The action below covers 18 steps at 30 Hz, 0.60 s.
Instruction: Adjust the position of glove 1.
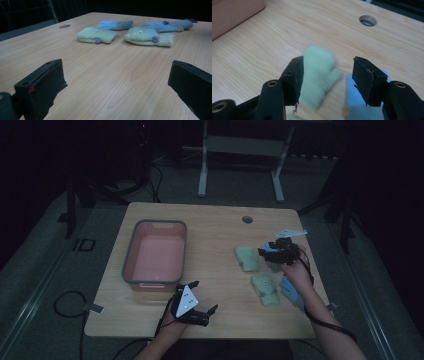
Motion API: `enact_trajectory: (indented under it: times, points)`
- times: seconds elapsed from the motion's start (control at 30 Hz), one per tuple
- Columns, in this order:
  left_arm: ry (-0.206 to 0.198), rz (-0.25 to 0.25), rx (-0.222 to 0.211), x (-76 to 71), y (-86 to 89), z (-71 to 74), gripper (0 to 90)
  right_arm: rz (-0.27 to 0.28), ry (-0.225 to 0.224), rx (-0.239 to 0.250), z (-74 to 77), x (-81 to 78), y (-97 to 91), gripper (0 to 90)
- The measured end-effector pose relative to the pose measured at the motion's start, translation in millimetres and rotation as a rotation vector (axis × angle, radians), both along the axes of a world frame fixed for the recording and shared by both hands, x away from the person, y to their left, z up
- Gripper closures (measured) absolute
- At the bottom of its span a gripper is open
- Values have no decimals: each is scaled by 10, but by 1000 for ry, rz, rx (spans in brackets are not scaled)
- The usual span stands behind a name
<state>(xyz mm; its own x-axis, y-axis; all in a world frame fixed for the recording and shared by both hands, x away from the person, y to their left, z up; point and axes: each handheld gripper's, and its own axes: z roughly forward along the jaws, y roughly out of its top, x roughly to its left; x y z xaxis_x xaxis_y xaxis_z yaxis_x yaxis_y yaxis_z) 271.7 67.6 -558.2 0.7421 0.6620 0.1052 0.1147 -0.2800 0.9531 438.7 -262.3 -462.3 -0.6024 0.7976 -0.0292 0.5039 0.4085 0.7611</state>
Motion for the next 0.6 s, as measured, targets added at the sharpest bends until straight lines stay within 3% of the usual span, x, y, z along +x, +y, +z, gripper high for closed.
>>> enact_trajectory:
  times: [0.37, 0.6]
  points:
    - [-3, -2, 2, -3, 0, 0, 5, 73, 62, -29, -318, 249, 266, 488]
    - [-1, -3, -1, -3, 0, -1, 5, 86, 104, -60, -493, 400, 339, 524]
